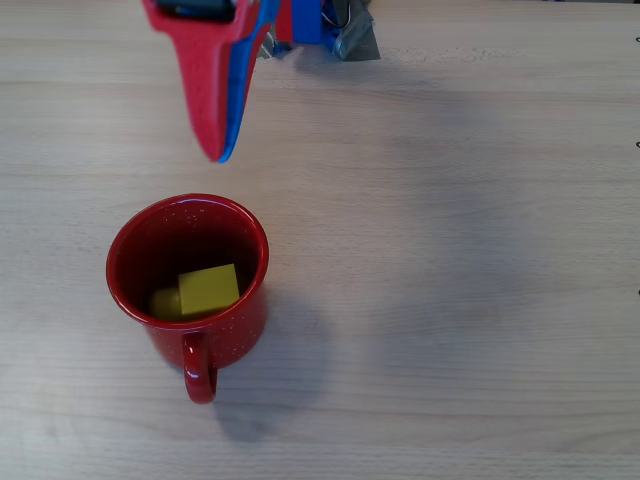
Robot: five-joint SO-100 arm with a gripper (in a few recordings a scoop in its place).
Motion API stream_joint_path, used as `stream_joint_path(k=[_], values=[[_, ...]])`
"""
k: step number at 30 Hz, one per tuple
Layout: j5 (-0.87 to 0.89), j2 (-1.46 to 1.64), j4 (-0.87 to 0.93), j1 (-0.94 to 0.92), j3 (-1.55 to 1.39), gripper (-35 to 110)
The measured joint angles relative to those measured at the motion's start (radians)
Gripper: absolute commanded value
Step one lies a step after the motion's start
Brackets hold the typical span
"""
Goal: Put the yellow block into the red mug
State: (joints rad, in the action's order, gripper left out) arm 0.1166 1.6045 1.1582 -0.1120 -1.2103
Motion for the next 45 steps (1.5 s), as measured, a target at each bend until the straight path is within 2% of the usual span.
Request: stream_joint_path(k=[13,38,45], values=[[-0.021,0.489,-0.186,0.103,-0.538,0],[-0.120,1.520,-0.166,0.184,-1.601,0],[-0.140,1.664,-0.138,0.187,-1.749,0]])
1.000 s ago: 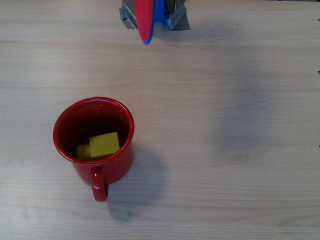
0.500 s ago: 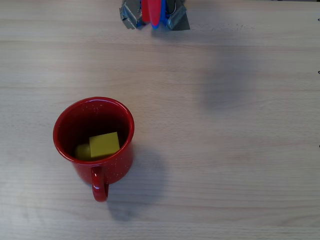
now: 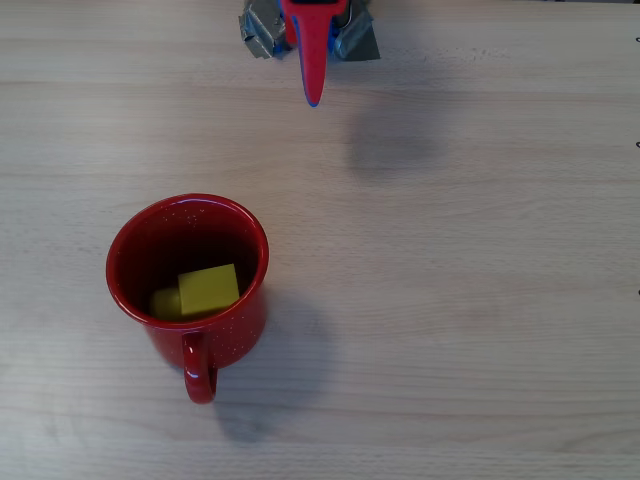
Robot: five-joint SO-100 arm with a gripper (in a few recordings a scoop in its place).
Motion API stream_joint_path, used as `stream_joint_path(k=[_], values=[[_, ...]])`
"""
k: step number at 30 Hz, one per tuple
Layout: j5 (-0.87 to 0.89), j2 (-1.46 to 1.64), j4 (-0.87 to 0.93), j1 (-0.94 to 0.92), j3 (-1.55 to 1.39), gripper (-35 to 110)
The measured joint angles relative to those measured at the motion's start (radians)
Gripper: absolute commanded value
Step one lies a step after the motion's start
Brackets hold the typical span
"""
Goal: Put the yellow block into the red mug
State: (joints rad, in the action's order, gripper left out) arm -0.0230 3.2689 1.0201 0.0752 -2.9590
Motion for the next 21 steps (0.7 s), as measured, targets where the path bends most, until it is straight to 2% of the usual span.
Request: stream_joint_path(k=[21], values=[[0.029,0.002,0.038,-0.002,-0.066,1]])
